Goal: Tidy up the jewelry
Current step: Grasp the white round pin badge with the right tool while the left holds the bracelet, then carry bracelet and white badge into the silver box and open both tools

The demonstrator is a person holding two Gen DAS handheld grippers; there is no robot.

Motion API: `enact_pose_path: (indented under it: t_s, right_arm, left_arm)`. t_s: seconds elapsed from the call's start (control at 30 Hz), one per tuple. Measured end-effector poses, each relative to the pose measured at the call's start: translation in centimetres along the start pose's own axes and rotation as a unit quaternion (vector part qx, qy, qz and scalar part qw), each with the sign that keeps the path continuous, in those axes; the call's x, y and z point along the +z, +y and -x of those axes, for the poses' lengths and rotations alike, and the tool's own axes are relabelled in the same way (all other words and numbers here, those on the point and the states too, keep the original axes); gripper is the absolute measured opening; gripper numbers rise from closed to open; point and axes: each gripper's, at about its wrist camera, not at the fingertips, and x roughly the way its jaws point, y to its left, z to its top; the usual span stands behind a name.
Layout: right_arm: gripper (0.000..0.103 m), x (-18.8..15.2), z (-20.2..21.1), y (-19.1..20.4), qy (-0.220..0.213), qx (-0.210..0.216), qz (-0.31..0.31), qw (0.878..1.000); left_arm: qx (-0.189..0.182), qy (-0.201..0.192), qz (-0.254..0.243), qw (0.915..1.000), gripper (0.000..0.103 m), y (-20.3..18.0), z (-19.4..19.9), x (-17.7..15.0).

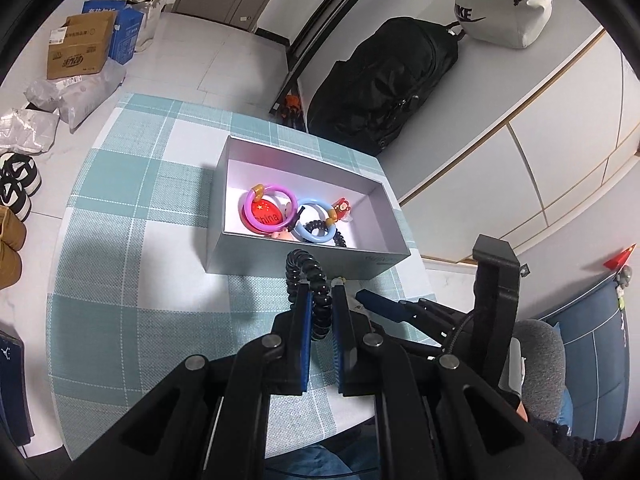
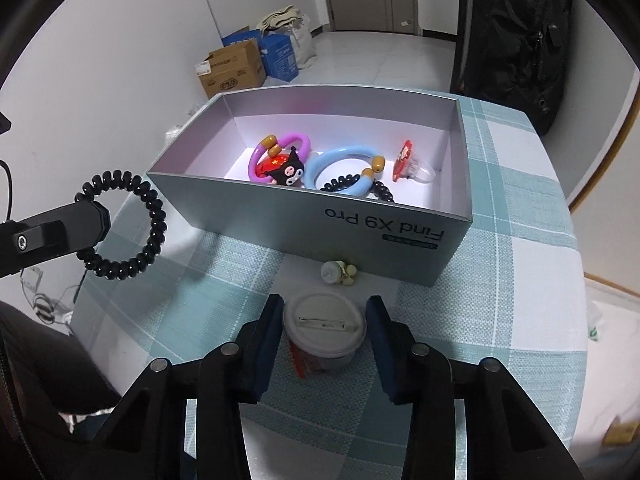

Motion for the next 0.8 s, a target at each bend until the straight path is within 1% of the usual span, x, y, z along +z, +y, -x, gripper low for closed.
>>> enact_pose_path:
  t_s: [0.13,0.33,0.5,0.6,0.7,0.8]
  right_arm:
    - [0.041,0.1,1.0,-0.3,-0.016,0.010,-0.008,1.000]
    - [0.041,0.3,2.9,0.1,-0.045,0.025,-0.004,0.999]
    - [0.041,0.8,4.5,0.3,-0.070,0.037,0.009,0.997]
    - [0.041,1.3,5.5,0.2,-0.087,0.048,0.009,0.995]
    - [0.041,2.1,6.2,-0.5,-0.098,0.064,-0.005,0.993]
    - [0.041,2.9,6.4,-1.9,-0.095,0.091,-0.040,0.991]
  left_arm:
    - [-0.004,-0.001,0.002,1.0000,0.005,0.0,0.0,0.1]
    - [-0.015,-0.009,-0.002,0.9998,0.005,-0.7,0.2,0.5]
    - [-0.026,-0.025,0.000,0.9994,0.005,-1.0,0.5,0.8]
    - [-0.032,-0.048,0.007,0.9983,0.005,-0.9,1.2,1.2]
    - [-0.037,-0.064,0.021,0.9970,0.005,-0.5,1.6,1.8]
    - [-0.044,-0.072,0.036,0.9958,0.005,-0.1,1.6,2.4]
